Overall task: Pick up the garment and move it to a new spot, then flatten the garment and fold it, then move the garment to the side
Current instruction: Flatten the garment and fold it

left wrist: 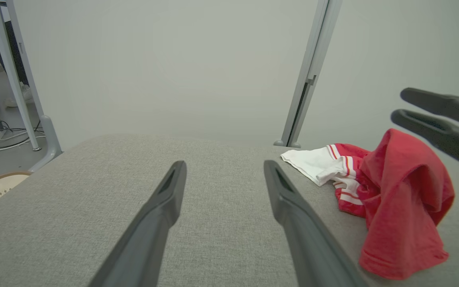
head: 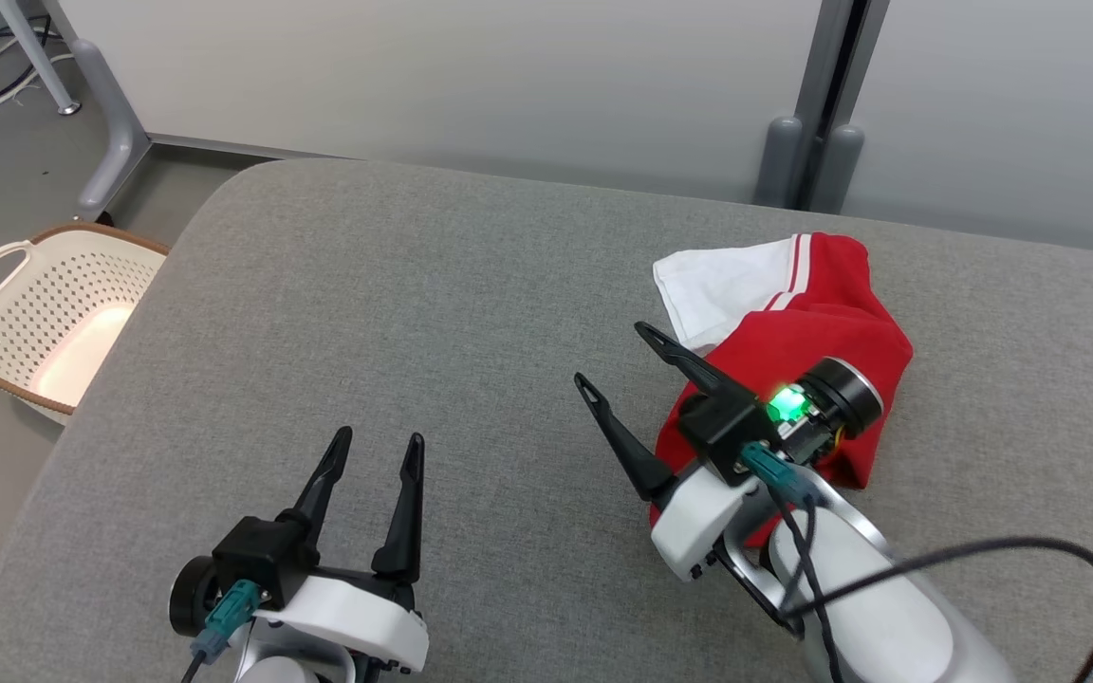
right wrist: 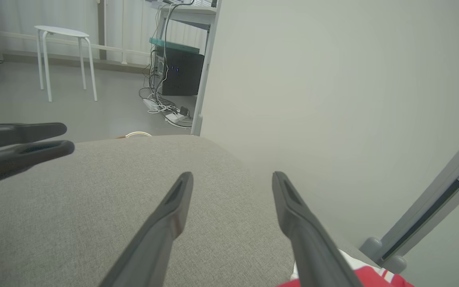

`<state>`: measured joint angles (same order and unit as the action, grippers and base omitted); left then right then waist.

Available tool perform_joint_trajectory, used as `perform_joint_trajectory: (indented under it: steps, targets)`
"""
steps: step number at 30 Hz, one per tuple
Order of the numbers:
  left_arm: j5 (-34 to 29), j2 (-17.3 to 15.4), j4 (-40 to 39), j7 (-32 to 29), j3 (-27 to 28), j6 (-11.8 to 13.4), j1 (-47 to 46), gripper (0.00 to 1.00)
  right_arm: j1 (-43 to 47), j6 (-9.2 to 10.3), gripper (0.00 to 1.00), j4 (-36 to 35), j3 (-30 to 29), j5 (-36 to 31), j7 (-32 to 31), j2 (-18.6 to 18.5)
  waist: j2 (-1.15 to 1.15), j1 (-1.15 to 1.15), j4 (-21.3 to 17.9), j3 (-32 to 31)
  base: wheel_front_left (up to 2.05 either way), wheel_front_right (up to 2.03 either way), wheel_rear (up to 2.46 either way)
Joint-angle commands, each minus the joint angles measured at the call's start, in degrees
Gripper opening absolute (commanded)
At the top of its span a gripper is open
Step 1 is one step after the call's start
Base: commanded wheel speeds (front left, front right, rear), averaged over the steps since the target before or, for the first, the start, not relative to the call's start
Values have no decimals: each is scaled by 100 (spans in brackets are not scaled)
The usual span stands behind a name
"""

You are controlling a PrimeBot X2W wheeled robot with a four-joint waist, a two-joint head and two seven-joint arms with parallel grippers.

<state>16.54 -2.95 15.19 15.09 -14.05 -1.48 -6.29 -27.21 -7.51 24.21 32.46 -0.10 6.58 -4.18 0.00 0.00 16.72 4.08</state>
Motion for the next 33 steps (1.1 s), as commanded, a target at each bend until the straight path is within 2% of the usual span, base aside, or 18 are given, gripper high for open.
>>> perform_joint_trajectory:
  steps: [1,7,13,18,19,20,21,22,23,27,28,33]
  targets:
    - [-11,-7,14,8,-6,-35,-102,100,-167,2,100,148,85,-21,-175,5,0,0,55,36,0,0,0]
    - [232,-7,13,7,-257,37,-140,100,-659,2,100,974,135,-272,-1290,88,0,0,198,40,0,0,0]
    - [281,-6,-23,7,-282,89,-69,100,-505,2,100,1246,-524,-654,-1800,33,0,0,128,65,0,0,0]
    - [324,-6,-28,8,-213,84,-74,100,-186,2,100,1153,-1099,-795,-2116,-137,0,0,-79,91,0,0,0]
    - [313,-5,-33,7,-210,69,-94,100,-120,2,78,1098,-1234,-809,-2156,-180,0,0,-130,108,0,0,0]
    - [309,-4,-34,7,-216,57,-120,100,-40,3,49,1052,-1363,-814,-2193,-234,0,0,-175,121,0,0,0]
    - [304,-4,-36,7,-227,47,-146,100,55,3,36,1019,-1501,-797,-2236,-284,0,0,-221,135,0,0,0]
    - [297,-6,-38,7,-230,49,-163,100,156,2,8,967,-1626,-767,-2276,-330,0,0,-270,150,0,0,0]
    - [296,-5,-41,7,-238,51,-177,100,228,3,0,903,-1749,-744,-2288,-373,0,0,-321,169,0,0,0]
    - [285,-5,-36,7,-259,42,-252,100,549,3,0,664,-2333,-686,-2268,-594,0,0,-499,241,0,0,0]
    - [285,-5,-36,7,-259,42,-252,100,549,3,0,664,-2333,-686,-2268,-594,0,0,-499,241,0,0,0]
    - [257,-7,-6,7,-278,30,-280,100,905,2,0,438,-3101,-655,-2193,-722,0,0,-673,317,0,0,0]
